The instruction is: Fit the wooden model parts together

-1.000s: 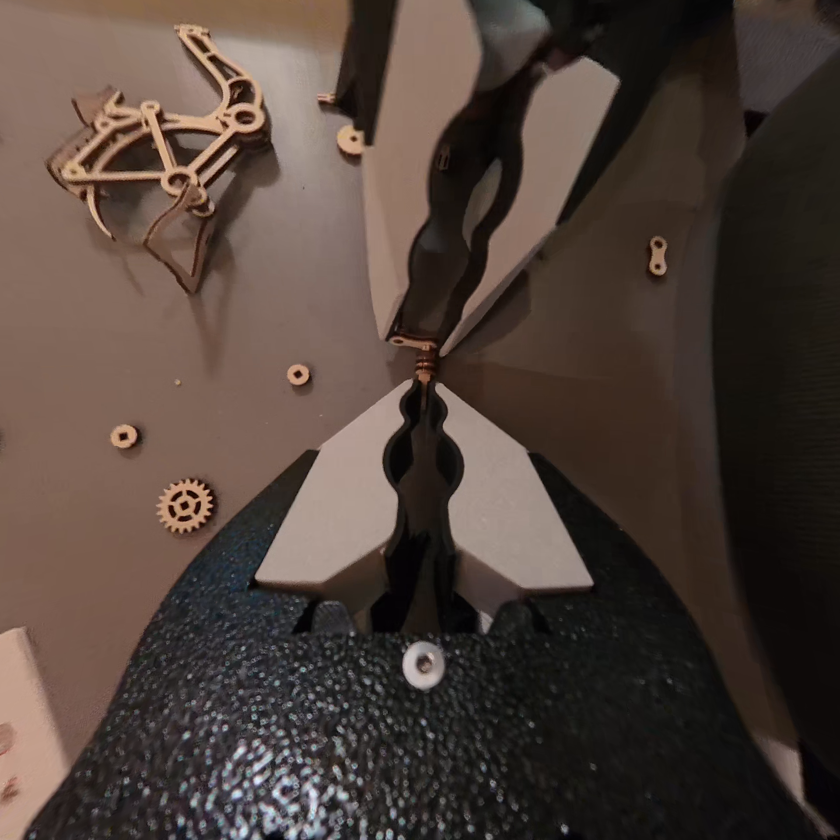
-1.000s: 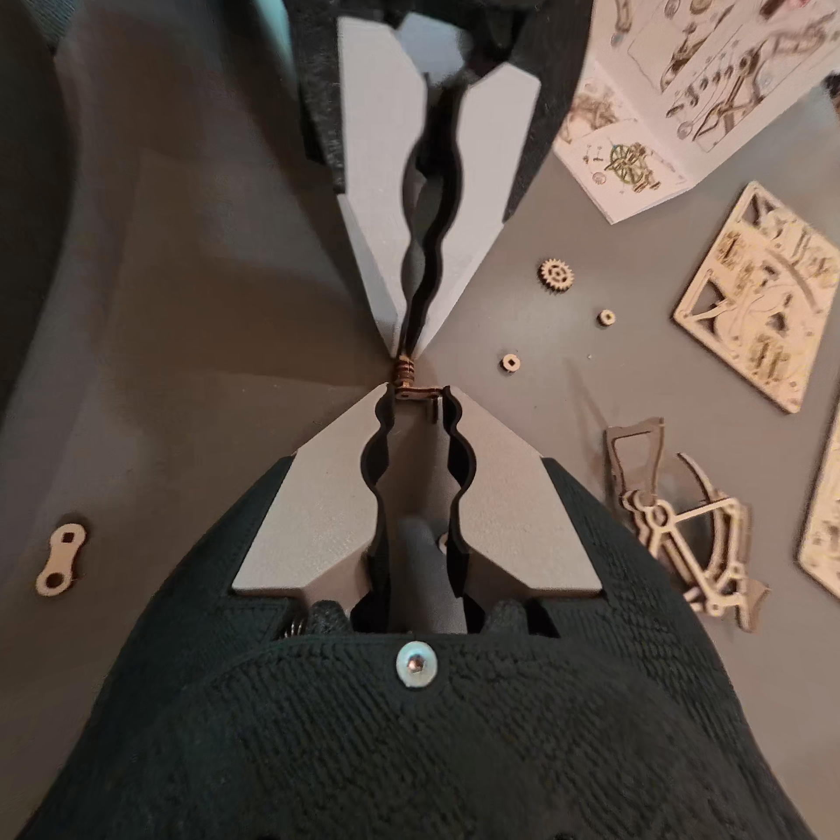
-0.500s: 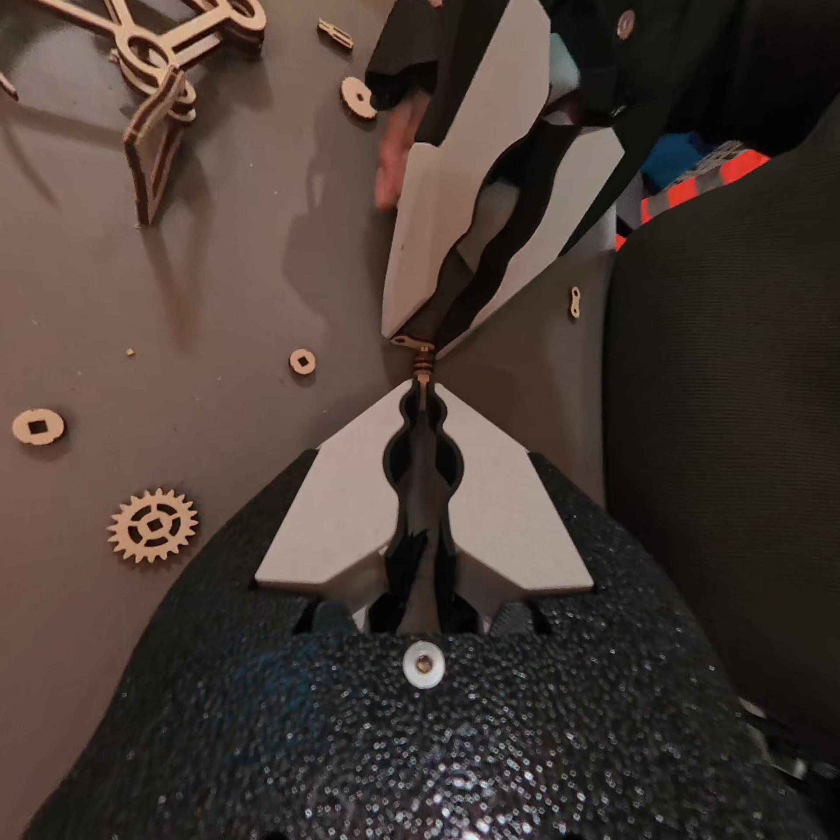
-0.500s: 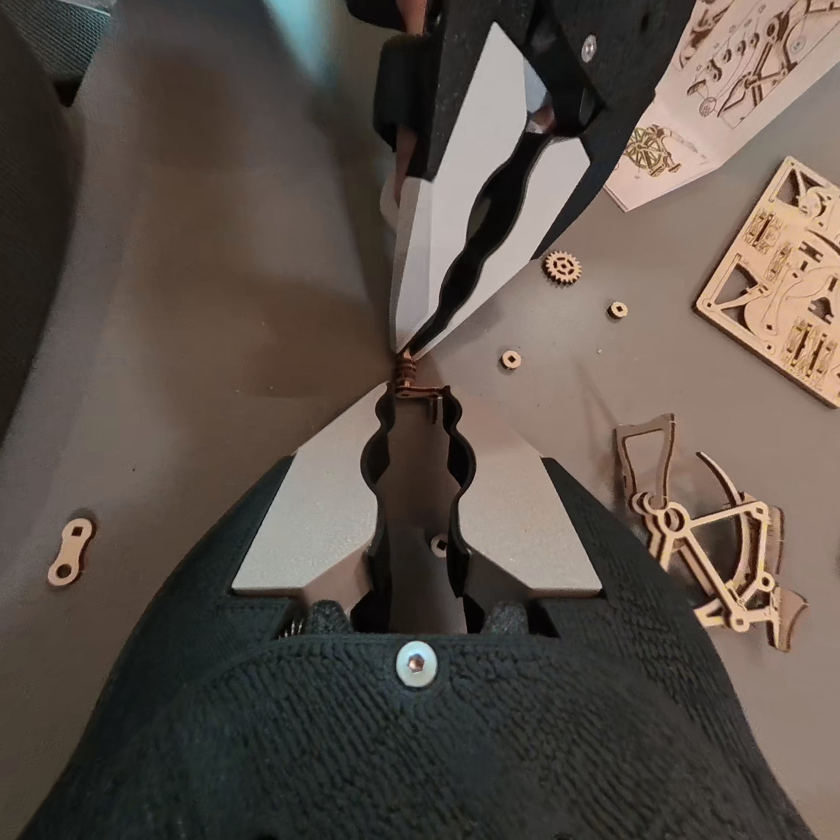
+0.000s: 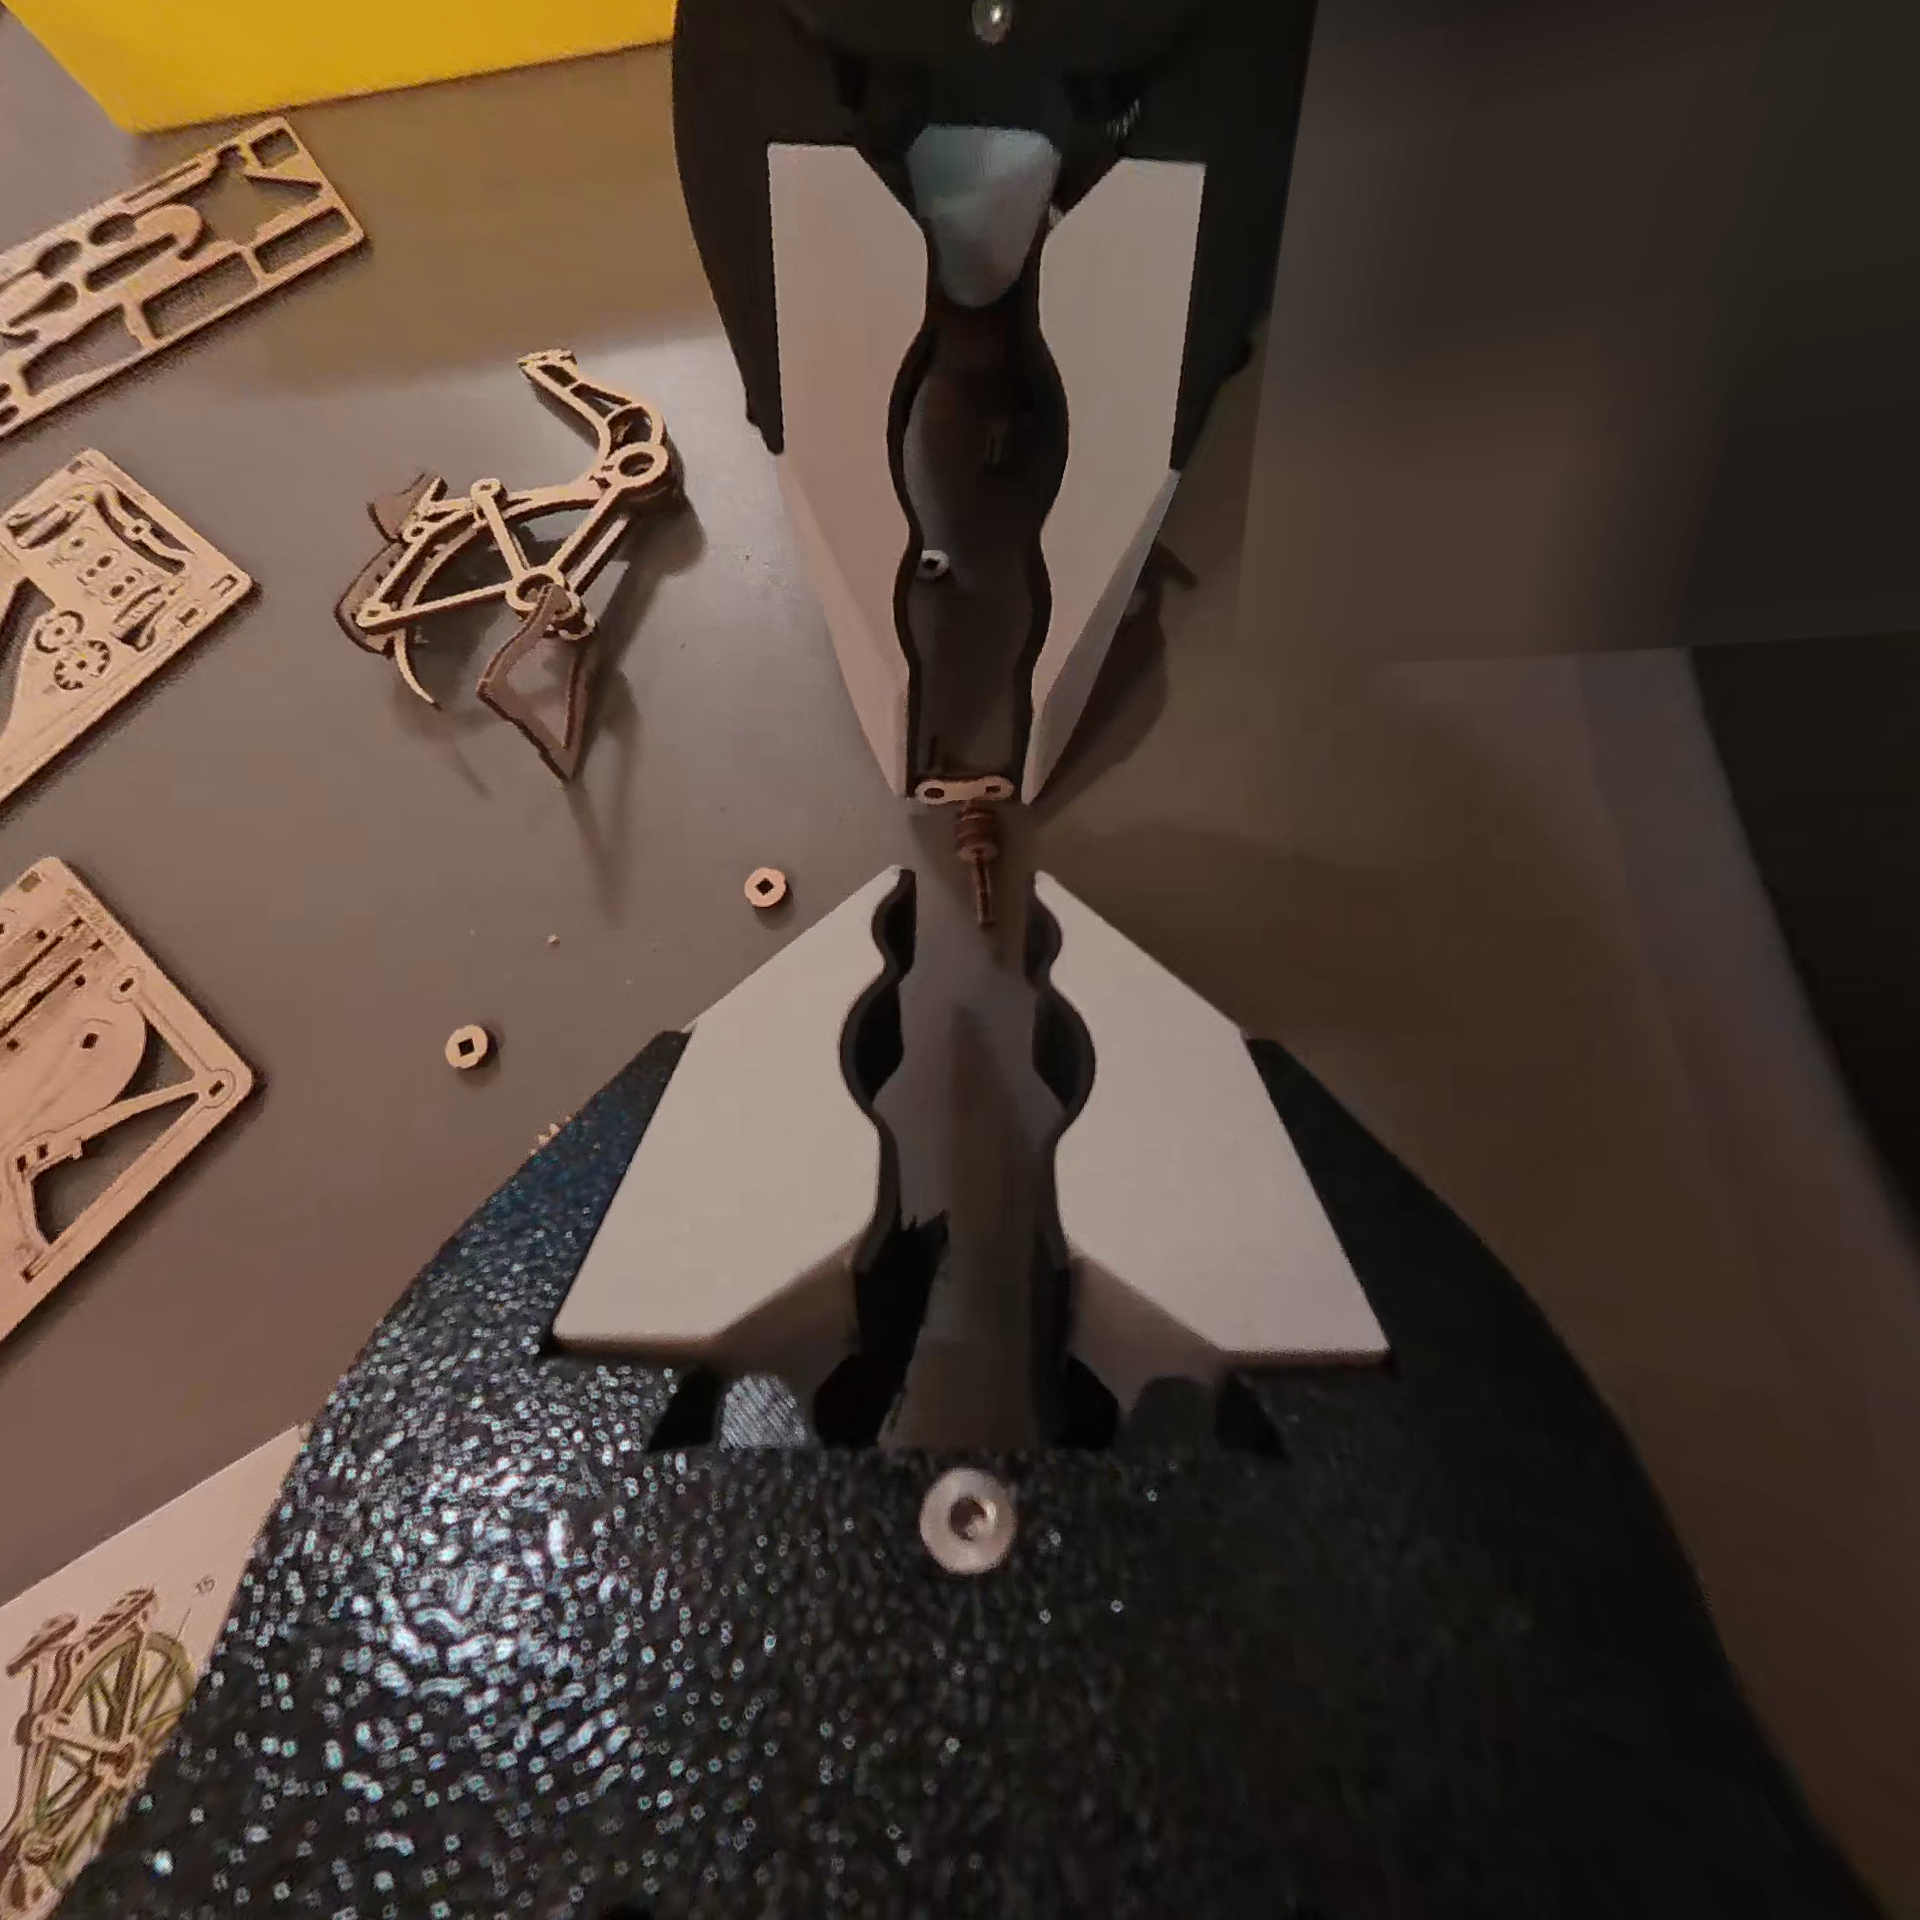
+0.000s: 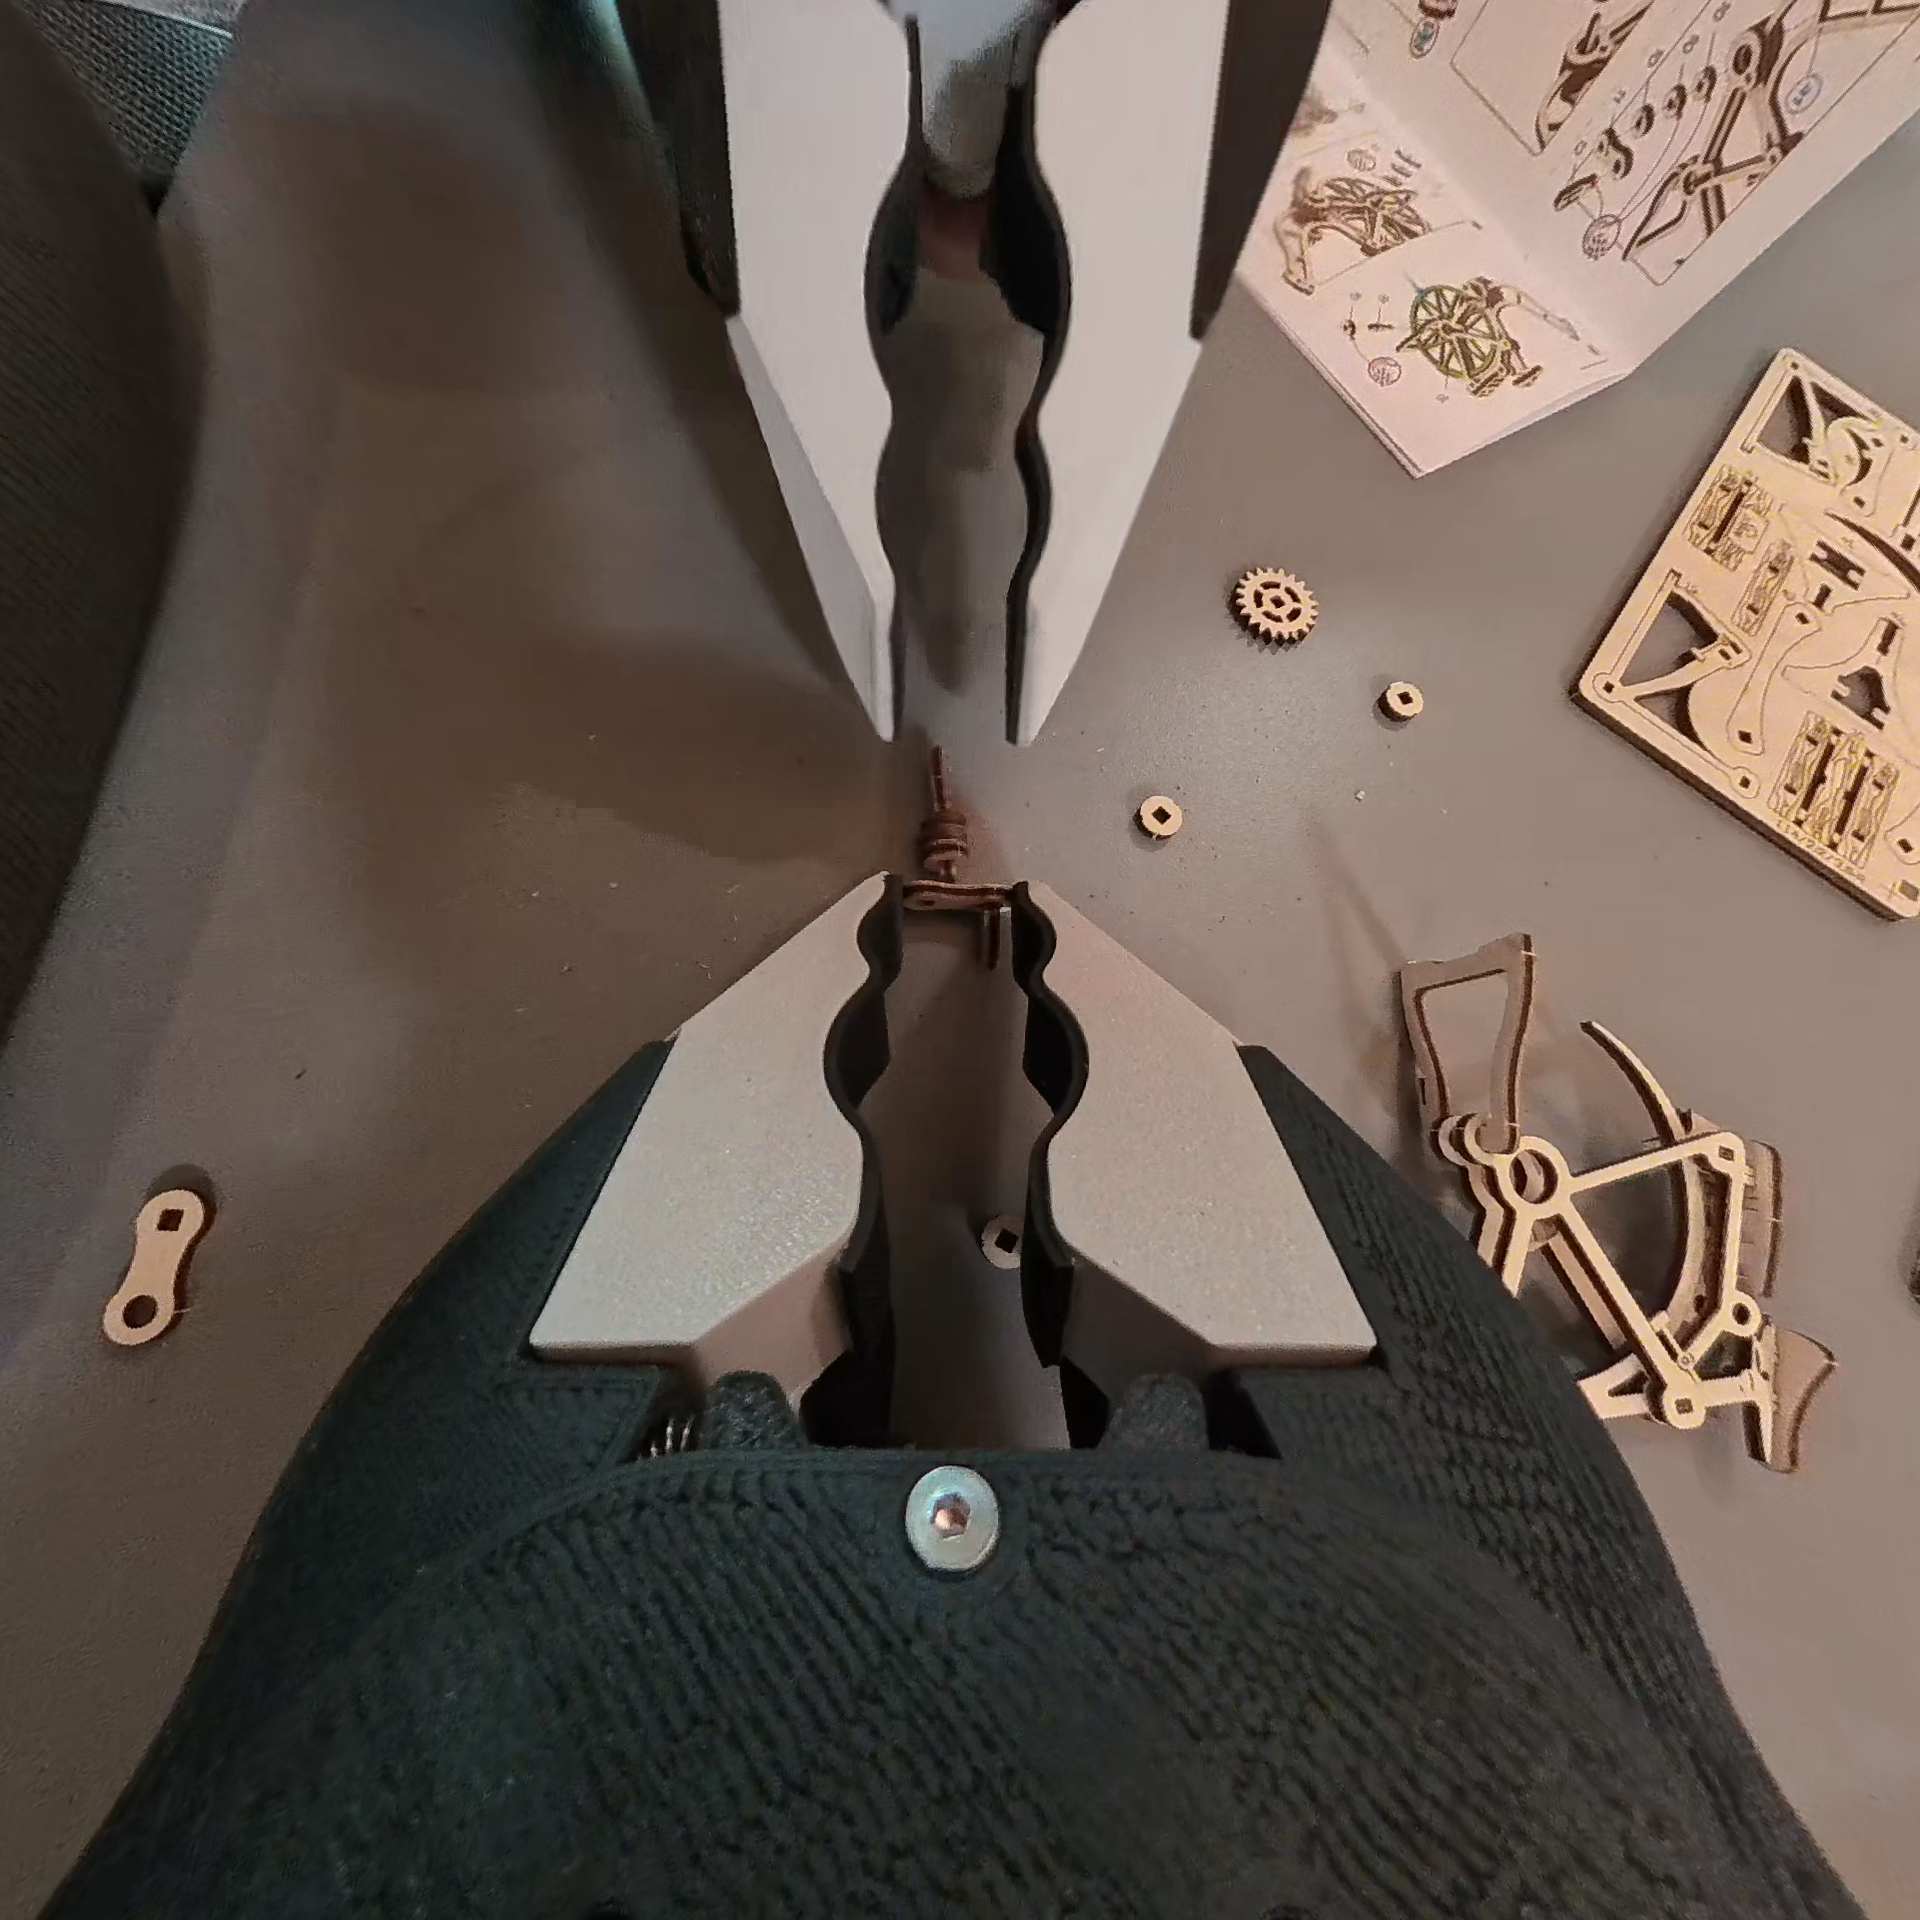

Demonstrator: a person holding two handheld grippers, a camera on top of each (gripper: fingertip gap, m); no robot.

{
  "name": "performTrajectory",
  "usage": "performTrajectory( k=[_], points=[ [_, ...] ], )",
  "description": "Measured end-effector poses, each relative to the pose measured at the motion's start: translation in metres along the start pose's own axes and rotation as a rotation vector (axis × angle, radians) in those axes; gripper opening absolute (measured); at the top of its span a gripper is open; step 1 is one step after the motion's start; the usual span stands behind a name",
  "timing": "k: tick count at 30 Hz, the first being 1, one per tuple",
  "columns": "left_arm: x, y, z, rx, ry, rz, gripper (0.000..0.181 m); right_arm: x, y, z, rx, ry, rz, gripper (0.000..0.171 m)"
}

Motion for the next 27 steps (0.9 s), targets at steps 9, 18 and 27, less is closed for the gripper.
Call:
performTrajectory(
  k=[9, 18, 27],
  points=[
    [-0.013, 0.004, -0.001, -0.048, -0.04, 0.007, 0.001, 0.0, 0.0, 0.0, 0.007, 0.001, -0.001, 0.019],
    [-0.014, 0.004, 0.003, -0.041, -0.105, -0.023, 0.001, 0.0, 0.0, 0.0, 0.003, 0.001, 0.016, 0.019],
    [-0.015, 0.003, 0.004, 0.005, -0.108, -0.081, 0.001, 0.0, 0.001, 0.0, 0.0, 0.002, 0.039, 0.019]
  ],
)
Point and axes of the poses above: each gripper's, where its closed fingertips meet, x back along the fingers, z out of its top, y = z × x across the jaws, the point moved 5 cm from there along x, back along the fingers, and after that the axes turned 12 degrees about -y, right-handed, at the moved point
